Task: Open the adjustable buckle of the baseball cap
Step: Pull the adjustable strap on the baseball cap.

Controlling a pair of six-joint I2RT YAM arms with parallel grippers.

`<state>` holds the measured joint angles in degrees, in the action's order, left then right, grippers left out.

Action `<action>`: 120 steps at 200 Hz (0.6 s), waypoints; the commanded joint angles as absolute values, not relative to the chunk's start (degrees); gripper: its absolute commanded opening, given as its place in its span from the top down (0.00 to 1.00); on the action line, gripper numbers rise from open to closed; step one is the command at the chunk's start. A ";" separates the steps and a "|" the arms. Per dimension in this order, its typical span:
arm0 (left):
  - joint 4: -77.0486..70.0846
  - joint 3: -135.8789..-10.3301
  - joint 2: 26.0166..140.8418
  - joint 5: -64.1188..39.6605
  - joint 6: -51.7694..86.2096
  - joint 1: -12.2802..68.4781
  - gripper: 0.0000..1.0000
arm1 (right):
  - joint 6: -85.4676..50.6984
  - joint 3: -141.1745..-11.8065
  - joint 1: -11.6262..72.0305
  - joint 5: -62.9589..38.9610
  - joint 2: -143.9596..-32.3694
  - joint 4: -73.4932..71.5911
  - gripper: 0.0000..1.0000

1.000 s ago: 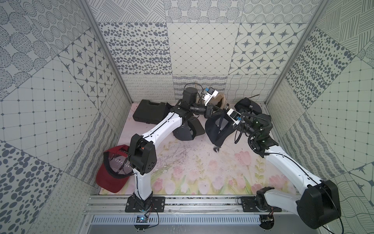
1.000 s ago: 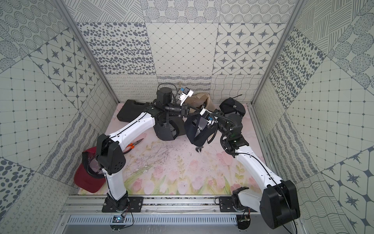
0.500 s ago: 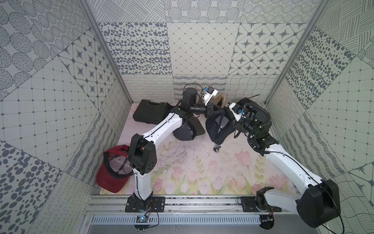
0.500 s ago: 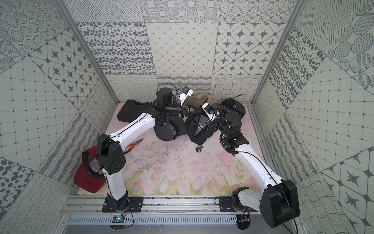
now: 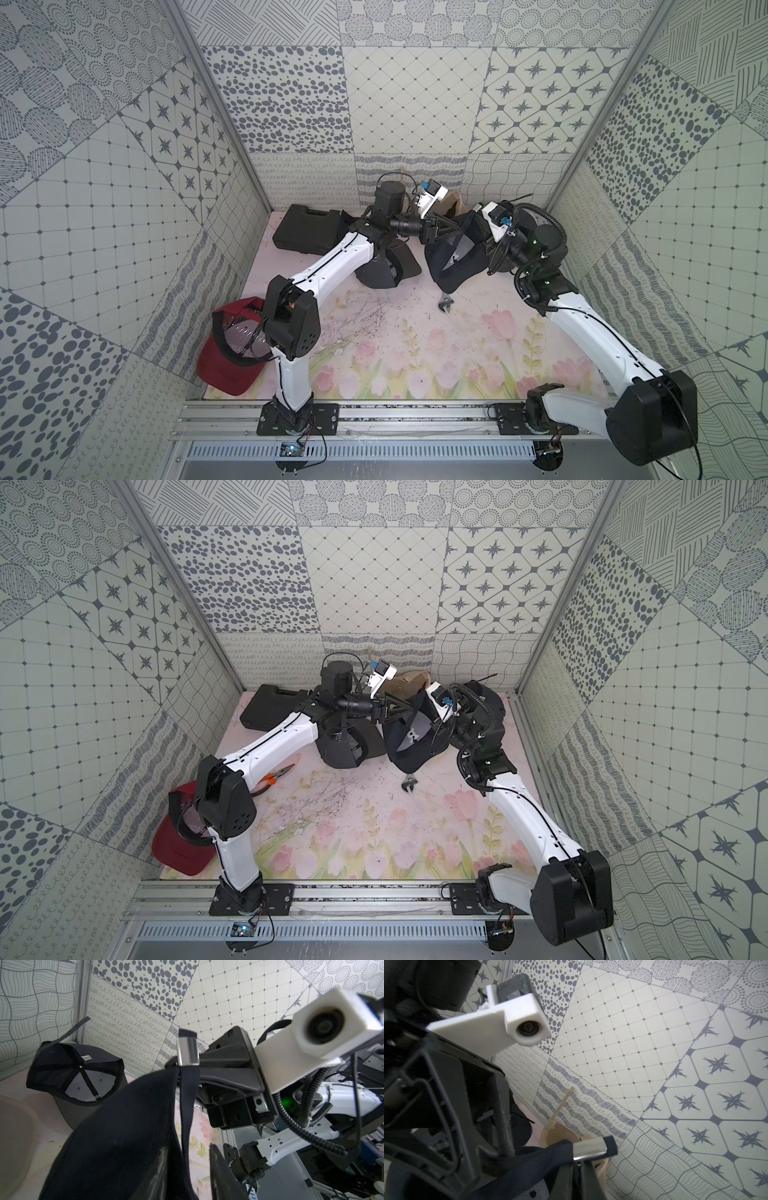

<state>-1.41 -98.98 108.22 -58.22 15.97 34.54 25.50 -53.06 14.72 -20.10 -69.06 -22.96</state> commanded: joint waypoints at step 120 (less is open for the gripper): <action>-12.58 -98.62 106.08 -63.80 31.14 36.33 0.56 | 33.03 -50.88 14.89 -23.48 -68.11 -29.44 1.00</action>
<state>-3.01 -99.04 107.20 -60.86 23.59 34.98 32.82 -51.27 14.76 -23.77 -68.90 -25.74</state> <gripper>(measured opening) 0.410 0.088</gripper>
